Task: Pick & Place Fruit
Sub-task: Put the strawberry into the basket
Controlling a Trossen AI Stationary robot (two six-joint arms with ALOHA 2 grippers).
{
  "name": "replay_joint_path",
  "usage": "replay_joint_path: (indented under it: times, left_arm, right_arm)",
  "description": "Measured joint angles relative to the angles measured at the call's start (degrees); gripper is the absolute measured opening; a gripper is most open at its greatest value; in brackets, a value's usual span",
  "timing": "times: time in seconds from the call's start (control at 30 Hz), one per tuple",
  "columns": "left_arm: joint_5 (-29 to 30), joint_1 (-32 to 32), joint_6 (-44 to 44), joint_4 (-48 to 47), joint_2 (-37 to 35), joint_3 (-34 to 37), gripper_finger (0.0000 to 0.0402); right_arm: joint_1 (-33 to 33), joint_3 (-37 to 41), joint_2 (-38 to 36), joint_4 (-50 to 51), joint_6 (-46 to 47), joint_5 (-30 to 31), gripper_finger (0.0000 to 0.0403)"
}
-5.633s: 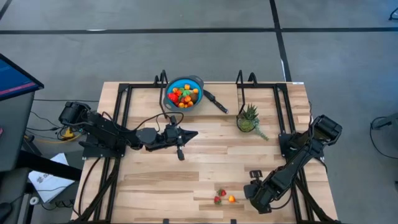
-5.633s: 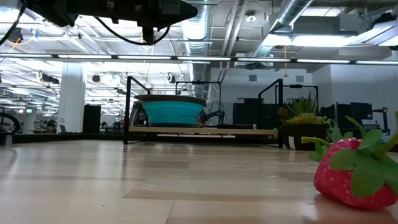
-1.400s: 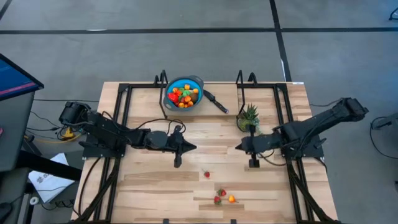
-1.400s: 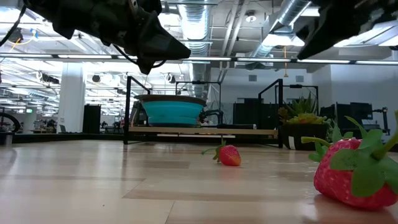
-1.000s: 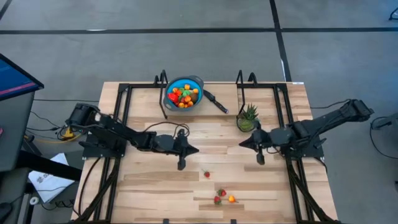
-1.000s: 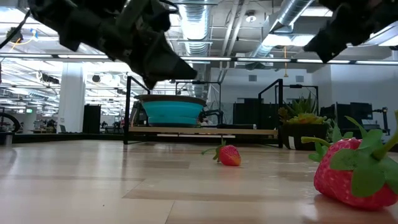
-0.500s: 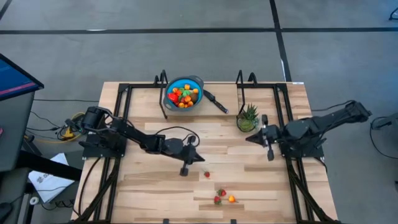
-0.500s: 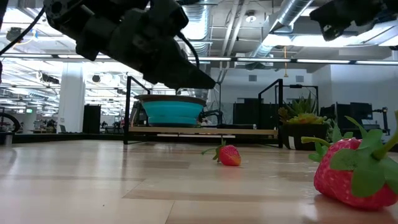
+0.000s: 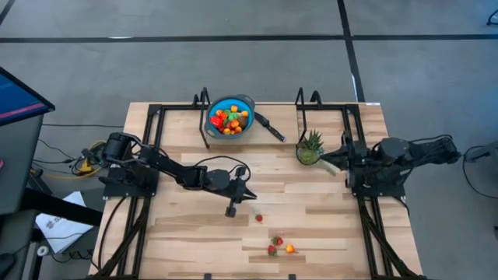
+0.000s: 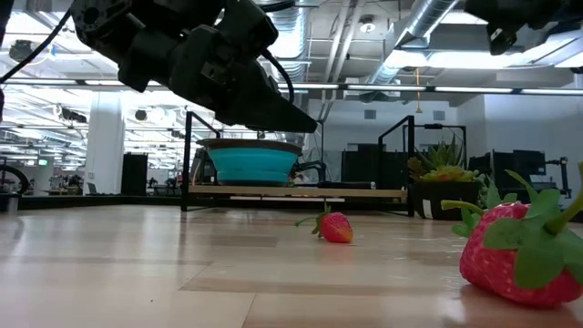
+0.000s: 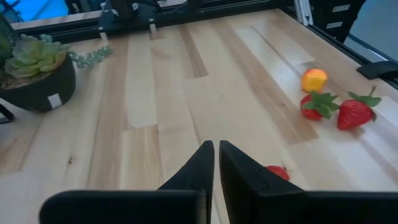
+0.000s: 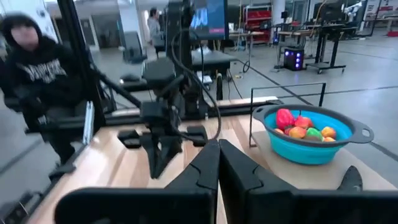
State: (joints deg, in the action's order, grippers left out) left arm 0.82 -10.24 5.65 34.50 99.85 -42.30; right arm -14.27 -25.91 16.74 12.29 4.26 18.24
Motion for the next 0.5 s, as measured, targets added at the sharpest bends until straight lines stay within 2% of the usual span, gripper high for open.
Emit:
replay_joint_path:
  times: [0.23,0.5]
  left_arm:
    - [0.06,0.04,0.10,0.00,0.00,0.00,0.0050]
    - [0.02,0.26,-0.31,0.00,-0.04,0.00,0.0142]
  right_arm:
    - [-2.73,0.00,-4.85,0.68,1.78,-0.22,0.0000]
    - [-6.62,0.00,-9.60,0.71,1.80,-0.24,0.0000]
